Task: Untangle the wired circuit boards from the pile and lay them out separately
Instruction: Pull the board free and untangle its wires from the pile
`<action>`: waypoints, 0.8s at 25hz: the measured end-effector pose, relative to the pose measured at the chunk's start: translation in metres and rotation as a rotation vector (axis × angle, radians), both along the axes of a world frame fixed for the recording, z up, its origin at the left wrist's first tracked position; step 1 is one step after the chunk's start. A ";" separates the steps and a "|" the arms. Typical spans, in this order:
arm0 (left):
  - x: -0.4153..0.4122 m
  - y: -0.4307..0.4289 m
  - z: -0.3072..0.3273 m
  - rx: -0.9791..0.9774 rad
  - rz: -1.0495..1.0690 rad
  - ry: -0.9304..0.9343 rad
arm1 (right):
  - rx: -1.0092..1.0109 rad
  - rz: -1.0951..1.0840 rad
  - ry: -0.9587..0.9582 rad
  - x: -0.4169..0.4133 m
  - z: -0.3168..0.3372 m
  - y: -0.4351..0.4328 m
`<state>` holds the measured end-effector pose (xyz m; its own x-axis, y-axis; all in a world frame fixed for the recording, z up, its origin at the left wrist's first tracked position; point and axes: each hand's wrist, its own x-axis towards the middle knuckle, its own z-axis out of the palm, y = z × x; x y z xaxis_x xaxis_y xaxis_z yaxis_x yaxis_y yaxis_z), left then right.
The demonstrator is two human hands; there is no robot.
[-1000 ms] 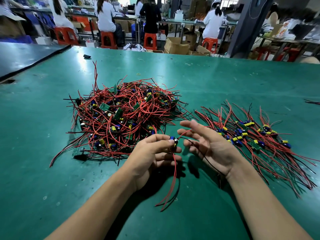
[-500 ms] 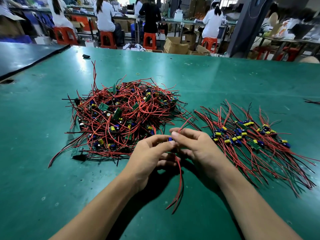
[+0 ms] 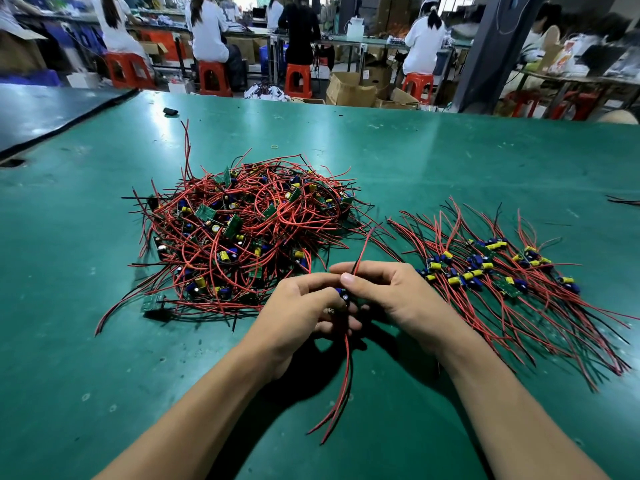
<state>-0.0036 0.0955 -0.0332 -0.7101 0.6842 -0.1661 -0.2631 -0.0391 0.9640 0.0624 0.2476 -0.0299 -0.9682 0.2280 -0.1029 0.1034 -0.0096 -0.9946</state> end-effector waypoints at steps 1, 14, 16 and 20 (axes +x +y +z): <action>-0.001 -0.001 0.001 -0.013 -0.024 0.009 | 0.009 -0.007 0.007 0.000 0.001 0.001; 0.000 -0.003 0.003 -0.106 -0.042 0.132 | 0.024 0.095 -0.006 0.000 -0.004 0.003; 0.002 0.001 0.002 -0.150 0.020 0.168 | 0.025 0.077 -0.004 0.000 -0.004 0.004; 0.000 0.003 0.005 -0.196 0.020 0.113 | 0.105 -0.017 0.007 -0.003 -0.008 0.001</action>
